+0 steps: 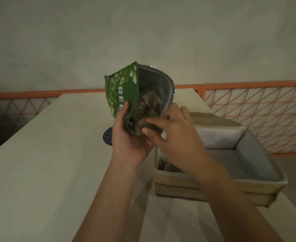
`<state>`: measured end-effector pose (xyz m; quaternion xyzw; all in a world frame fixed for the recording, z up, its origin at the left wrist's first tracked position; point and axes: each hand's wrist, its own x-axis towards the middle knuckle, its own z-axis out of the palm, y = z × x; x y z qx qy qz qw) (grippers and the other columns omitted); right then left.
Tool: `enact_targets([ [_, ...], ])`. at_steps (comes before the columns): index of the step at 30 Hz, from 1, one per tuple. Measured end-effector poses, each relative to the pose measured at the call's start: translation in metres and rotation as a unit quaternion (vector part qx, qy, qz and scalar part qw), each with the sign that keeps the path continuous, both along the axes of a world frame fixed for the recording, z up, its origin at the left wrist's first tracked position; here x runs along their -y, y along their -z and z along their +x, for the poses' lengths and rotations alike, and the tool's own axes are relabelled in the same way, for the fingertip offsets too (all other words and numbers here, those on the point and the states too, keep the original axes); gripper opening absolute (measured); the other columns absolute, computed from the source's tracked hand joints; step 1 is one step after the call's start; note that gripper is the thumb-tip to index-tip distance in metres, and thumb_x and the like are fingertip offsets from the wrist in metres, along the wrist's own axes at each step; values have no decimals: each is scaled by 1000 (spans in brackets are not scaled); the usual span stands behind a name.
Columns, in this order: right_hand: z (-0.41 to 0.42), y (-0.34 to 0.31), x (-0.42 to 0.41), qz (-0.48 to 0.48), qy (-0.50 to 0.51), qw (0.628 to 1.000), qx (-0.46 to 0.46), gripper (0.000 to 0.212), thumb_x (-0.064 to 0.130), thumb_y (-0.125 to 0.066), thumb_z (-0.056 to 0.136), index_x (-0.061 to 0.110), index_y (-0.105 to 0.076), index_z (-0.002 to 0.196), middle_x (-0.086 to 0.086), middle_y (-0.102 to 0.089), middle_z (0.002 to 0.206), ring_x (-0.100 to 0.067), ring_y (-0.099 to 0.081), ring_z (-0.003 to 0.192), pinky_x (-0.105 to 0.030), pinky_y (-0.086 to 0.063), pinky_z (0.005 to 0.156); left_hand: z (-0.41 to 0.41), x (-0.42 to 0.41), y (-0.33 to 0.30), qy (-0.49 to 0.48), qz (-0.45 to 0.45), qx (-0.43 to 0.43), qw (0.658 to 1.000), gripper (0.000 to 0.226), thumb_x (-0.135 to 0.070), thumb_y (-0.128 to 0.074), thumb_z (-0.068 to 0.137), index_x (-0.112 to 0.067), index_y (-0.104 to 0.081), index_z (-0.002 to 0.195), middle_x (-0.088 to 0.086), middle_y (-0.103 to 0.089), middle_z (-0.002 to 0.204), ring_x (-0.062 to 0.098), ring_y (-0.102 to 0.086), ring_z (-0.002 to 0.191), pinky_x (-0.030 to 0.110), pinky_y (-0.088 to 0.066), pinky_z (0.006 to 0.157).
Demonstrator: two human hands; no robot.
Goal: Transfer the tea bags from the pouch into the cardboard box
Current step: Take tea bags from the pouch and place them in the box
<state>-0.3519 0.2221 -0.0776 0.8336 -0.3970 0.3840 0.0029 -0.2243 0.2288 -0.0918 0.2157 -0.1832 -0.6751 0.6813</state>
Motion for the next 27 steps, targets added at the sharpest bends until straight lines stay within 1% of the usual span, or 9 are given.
enact_targets([
  [4,-3,-1,6,6,-28,998,57,14,34,-68,84,31,-74,96,3,-45,90,-18,-42,91,-30,-42,77,-1,-1,-1,-4,2,6,1000,63,-53,-53,93,-10,-60,139,14,-53,148,26,-50,137,35,-28,121],
  [6,-8,-11,4,67,-53,987,137,7,27,-66,89,25,-71,93,5,-52,91,-15,-48,91,-22,-43,78,-2,-1,-1,-1,-2,12,1000,64,-55,-52,94,-10,-60,139,16,-55,146,28,-53,128,36,-40,107],
  [9,-20,-26,2,183,-98,929,305,13,24,-56,96,20,-64,86,6,-63,88,-7,-59,82,-14,-47,73,-2,1,0,13,-6,8,1000,66,-56,-55,91,-13,-59,140,12,-60,136,27,-55,119,33,-52,83],
  [11,-30,-32,3,212,-108,892,384,17,19,-55,97,18,-63,81,7,-65,80,-6,-62,76,-17,-50,69,-1,1,0,19,-9,4,1000,64,-56,-55,91,-14,-61,138,11,-62,134,28,-58,117,33,-52,83],
  [13,-36,-35,4,233,-102,878,407,19,16,-56,96,18,-61,77,4,-65,74,-10,-64,71,-21,-53,63,0,2,1,21,-10,0,1000,62,-55,-56,90,-15,-62,137,10,-62,137,29,-56,121,34,-49,87],
  [16,-44,-36,7,258,-83,880,389,15,12,-60,91,16,-61,77,2,-65,68,-10,-61,61,-20,-51,54,0,4,3,25,-17,-4,1000,63,-55,-58,87,-15,-63,135,11,-60,141,30,-54,122,35,-48,87],
  [21,-45,-27,15,260,-23,939,224,9,15,-67,85,23,-64,85,3,-65,81,-5,-59,69,-16,-46,60,1,5,6,20,-22,3,1000,63,-56,-57,88,-14,-65,133,10,-63,130,27,-58,113,34,-50,84],
  [25,-30,-21,11,117,-19,970,214,14,20,-74,80,29,-68,89,9,-50,94,-8,-49,89,-15,-39,75,0,4,3,19,-23,11,1000,57,-57,-54,91,-14,-73,122,11,-67,123,25,-64,103,32,-49,83],
  [27,-18,-16,7,17,-3,987,160,12,31,-74,80,28,-73,92,5,-45,93,-15,-43,95,-16,-36,79,0,2,2,14,-18,9,1000,58,-56,-54,92,-12,-70,127,11,-65,130,24,-62,116,32,-45,96],
])
